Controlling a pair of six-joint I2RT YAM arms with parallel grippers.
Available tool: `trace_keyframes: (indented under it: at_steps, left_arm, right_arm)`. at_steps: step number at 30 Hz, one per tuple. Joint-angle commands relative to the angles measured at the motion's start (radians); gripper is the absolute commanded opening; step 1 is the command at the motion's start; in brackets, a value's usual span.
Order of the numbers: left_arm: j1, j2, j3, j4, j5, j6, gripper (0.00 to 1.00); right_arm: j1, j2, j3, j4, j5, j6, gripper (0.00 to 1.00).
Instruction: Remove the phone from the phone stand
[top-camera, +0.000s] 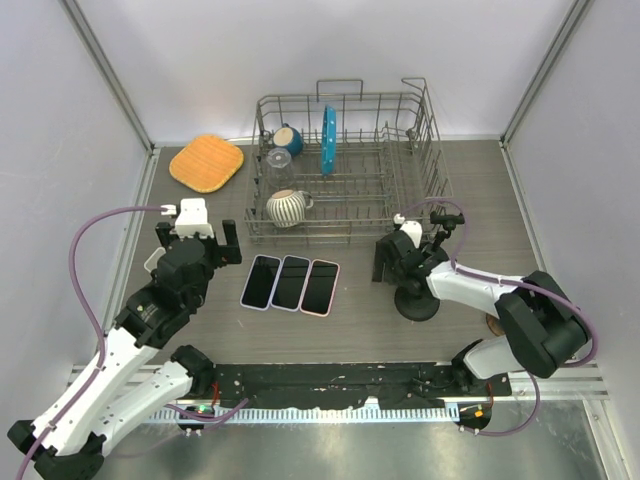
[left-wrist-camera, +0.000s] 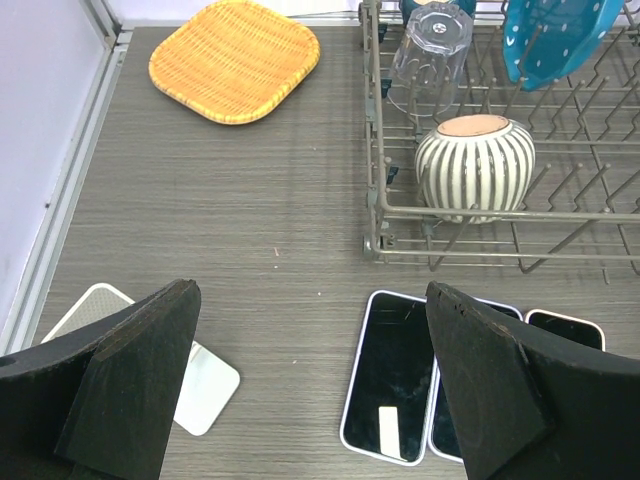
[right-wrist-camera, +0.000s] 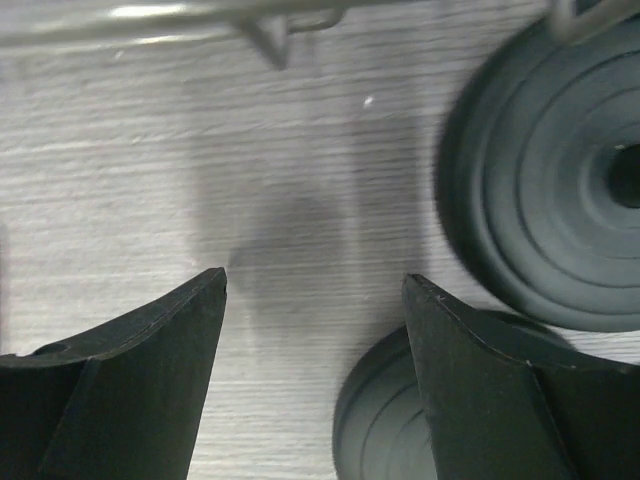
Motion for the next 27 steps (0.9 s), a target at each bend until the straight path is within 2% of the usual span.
trace_keyframes:
  at_steps: [1,8,12,22,27]
  left_arm:
    - [0.006,-0.013,-0.003,0.046,0.004,0.001,1.0]
    - [0.007,-0.027,-0.012,0.046,0.004,0.001,1.0]
    - [0.007,-0.032,-0.014,0.047,0.006,0.002,1.0]
    - [0.007,-0.049,-0.018,0.055,0.008,0.004,1.0]
    - [0.012,-0.048,-0.018,0.056,0.014,0.004,1.0]
  right_arm:
    - [-0.108,0.001,-0.037,-0.013,-0.034,0.032,0.77]
    - [-0.254,-0.014,-0.046,0.004,-0.014,0.055,0.77]
    - [-0.268,-0.053,-0.034,0.002,-0.02,0.015,0.76]
    - [-0.25,-0.304,-0.04,0.019,-0.331,-0.121,0.76]
    - [-0.229,-0.329,0.008,0.005,-0.484,-0.189,0.76]
